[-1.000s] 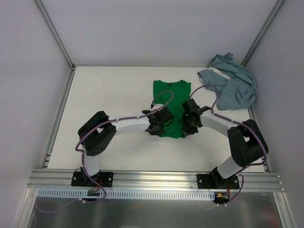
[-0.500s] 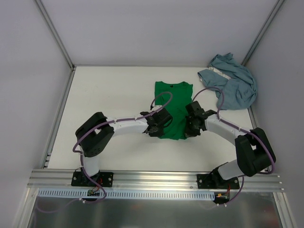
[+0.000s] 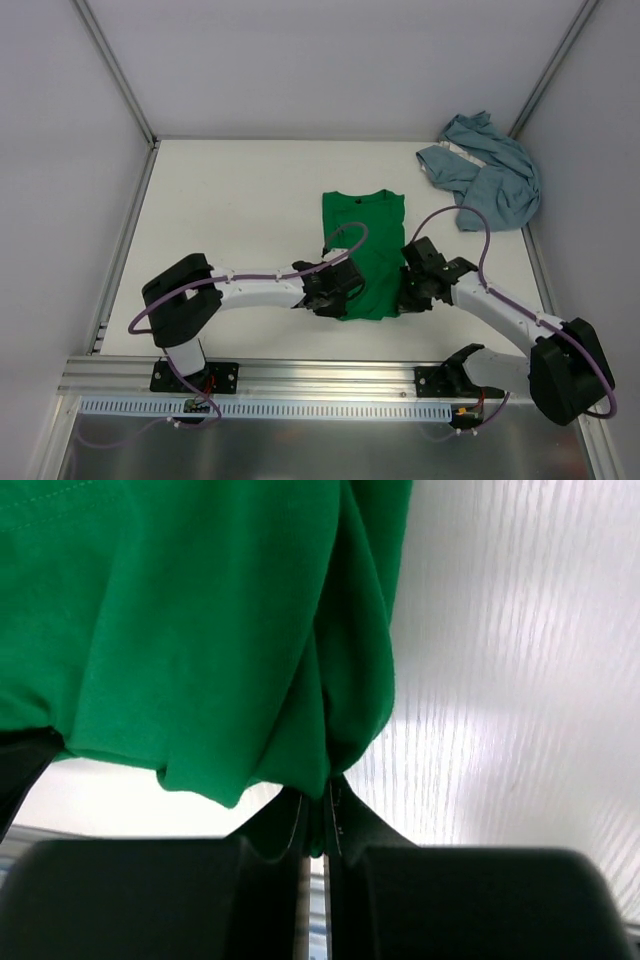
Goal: Fold and stack the t-shirts
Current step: Grab one side of the 2/3 rectangular tshirt with both arms, then fold the long partially folded tshirt into a neat square
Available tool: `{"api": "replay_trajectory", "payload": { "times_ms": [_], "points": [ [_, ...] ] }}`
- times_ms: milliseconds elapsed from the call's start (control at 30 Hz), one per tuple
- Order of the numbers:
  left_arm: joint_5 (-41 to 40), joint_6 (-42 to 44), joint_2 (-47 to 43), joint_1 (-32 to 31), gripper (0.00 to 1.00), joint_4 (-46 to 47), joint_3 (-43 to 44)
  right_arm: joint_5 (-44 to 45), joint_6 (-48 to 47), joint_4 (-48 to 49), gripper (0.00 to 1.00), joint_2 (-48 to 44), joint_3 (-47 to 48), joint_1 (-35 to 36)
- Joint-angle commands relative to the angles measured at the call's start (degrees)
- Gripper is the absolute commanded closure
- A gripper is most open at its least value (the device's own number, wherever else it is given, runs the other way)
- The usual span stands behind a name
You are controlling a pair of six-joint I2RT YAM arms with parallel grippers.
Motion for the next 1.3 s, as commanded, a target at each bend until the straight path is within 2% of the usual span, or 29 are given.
{"api": "replay_trajectory", "payload": {
  "times_ms": [0,100,233,600,800,1000,1133,1233,1267],
  "points": [
    [-0.27,-1.55,-2.45,-1.16,1.00,-3.02,-0.42,-0.06,1.44,-5.91,1.00,-4.65,-0.94,0.31],
    [-0.18,-1.37,-3.50,-1.16,1.00,-4.07,0.63,-0.24,1.09,-9.25,0.99,-8.60,-0.15,0.31],
    [-0.97,0.38,-5.78,-1.16,1.00,-7.67,4.41,-0.15,-0.32,-14.95,0.99,-10.90,5.89,0.40],
    [-2.03,8.11,-8.96,2.79,1.00,-16.38,18.29,-3.66,-3.04,-17.69,1.00,-7.21,16.01,-1.18],
    [0.61,11.37,-7.55,7.44,1.00,-16.73,21.37,-7.26,-6.82,-18.05,0.99,-4.14,19.62,-7.07],
    [5.43,14.71,-3.96,12.80,1.00,-16.03,24.89,-11.04,-10.60,-17.44,0.99,1.84,24.54,-12.95],
    [9.57,17.08,1.05,16.50,1.00,-16.29,29.89,-14.56,-12.62,-16.55,0.99,10.69,30.68,-16.21],
    [13.70,19.10,7.20,19.91,1.00,-17.08,36.65,-16.32,-14.21,-16.73,0.99,17.03,35.61,-18.23],
    [14.84,19.98,9.04,20.80,1.00,-18.30,41.37,-17.37,-14.56,-16.64,0.99,21.58,39.19,-18.85]
  ]
}}
